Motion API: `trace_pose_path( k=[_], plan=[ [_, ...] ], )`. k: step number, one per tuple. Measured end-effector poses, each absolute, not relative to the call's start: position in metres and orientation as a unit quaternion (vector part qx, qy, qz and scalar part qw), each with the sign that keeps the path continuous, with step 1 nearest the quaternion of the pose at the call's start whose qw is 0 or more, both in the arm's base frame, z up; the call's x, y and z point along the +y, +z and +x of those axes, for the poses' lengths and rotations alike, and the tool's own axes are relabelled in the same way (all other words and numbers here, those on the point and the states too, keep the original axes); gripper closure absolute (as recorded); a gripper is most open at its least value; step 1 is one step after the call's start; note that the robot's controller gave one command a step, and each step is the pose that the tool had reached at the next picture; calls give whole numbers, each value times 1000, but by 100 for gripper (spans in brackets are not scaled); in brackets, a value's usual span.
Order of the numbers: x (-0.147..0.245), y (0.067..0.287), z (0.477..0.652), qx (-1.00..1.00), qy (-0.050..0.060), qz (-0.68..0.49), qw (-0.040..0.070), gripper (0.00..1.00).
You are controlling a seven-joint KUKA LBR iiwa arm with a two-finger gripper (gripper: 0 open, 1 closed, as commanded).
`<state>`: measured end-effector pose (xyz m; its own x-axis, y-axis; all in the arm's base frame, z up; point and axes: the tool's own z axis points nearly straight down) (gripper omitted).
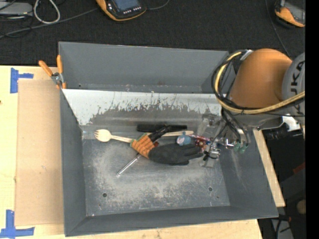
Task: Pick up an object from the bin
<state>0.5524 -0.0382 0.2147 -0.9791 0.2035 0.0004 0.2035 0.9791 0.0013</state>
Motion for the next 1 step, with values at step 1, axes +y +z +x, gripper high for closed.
trace_pose_path(
  k=[1],
  plan=[
    [-26, 187, 558, -996, 0, -91, 4, 0]
  ],
)
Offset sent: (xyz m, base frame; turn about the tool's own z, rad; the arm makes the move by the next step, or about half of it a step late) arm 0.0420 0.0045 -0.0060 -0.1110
